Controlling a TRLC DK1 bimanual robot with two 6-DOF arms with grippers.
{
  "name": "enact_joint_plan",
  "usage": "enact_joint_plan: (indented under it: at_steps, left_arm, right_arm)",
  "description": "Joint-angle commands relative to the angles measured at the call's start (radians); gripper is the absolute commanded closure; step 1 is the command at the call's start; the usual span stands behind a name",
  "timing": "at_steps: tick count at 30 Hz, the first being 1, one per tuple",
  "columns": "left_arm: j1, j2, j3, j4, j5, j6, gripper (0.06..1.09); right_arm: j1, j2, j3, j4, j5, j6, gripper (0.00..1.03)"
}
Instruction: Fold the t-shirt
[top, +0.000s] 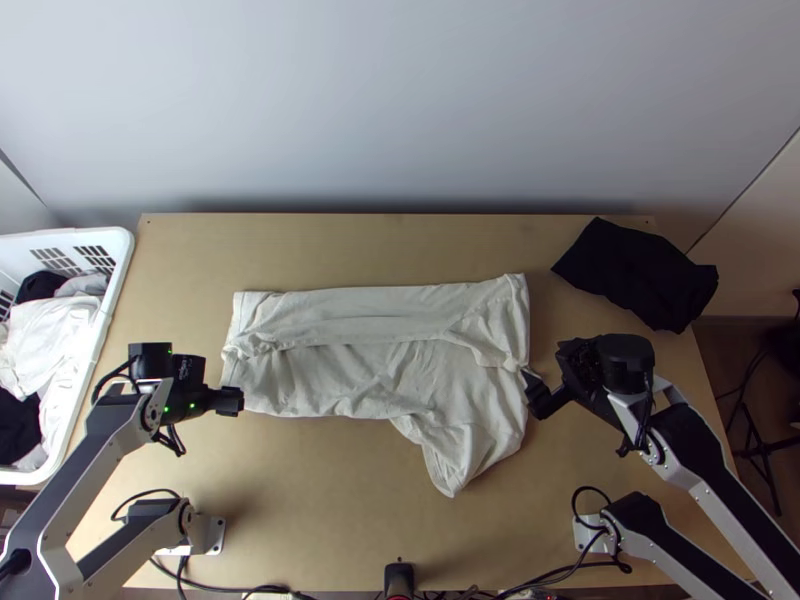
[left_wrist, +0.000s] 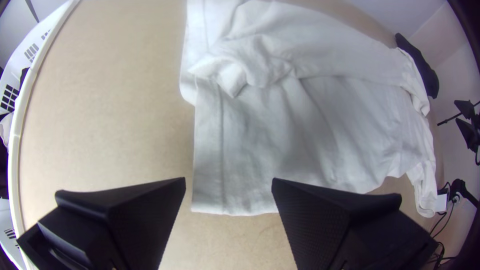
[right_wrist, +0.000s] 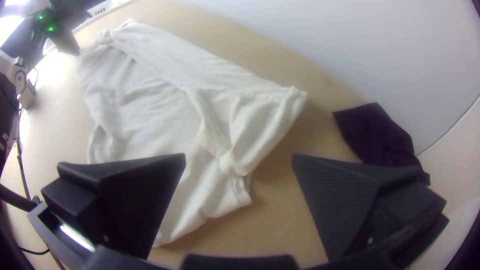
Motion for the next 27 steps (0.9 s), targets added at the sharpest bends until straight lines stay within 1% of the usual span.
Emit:
enact_joint_plan:
  at_steps: [1, 5, 8, 10, 14, 15, 16, 20, 27]
  left_arm:
    - [-0.010, 0.041, -0.006, 0.001, 0.001, -0.001, 0.32]
    - [-0.019, 0.078, -0.014, 0.012, 0.003, -0.012, 0.33]
    - [-0.034, 0.084, -0.010, 0.032, 0.004, -0.034, 0.48]
    - [-0.043, 0.086, -0.007, 0.038, 0.007, -0.044, 0.59]
    - [-0.050, 0.090, 0.005, 0.043, 0.007, -0.067, 0.93]
    - [-0.050, 0.086, 0.011, 0.043, 0.007, -0.078, 1.00]
    - [-0.050, 0.080, 0.017, 0.043, 0.007, -0.084, 1.05]
    - [-0.050, 0.051, 0.036, 0.037, 0.007, -0.100, 1.05]
    - [-0.050, 0.012, 0.075, 0.023, 0.007, -0.132, 1.05]
  right_arm:
    - [0.032, -0.023, -0.007, -0.061, -0.018, 0.000, 0.04]
    - [0.073, -0.026, -0.016, -0.096, -0.039, 0.000, 0.04]
    - [0.122, -0.021, -0.022, -0.144, -0.075, 0.000, 0.04]
    - [0.167, -0.012, -0.029, -0.190, -0.095, -0.003, 0.04]
    - [0.250, -0.005, -0.061, -0.253, -0.119, -0.008, 0.04]
    - [0.267, -0.005, -0.068, -0.264, -0.127, -0.009, 0.04]
    - [0.285, 0.003, -0.073, -0.268, -0.133, -0.011, 0.04]
    - [0.345, 0.045, -0.070, -0.276, -0.141, -0.031, 0.04]
    - [0.422, 0.176, -0.065, -0.250, -0.141, -0.034, 0.04]
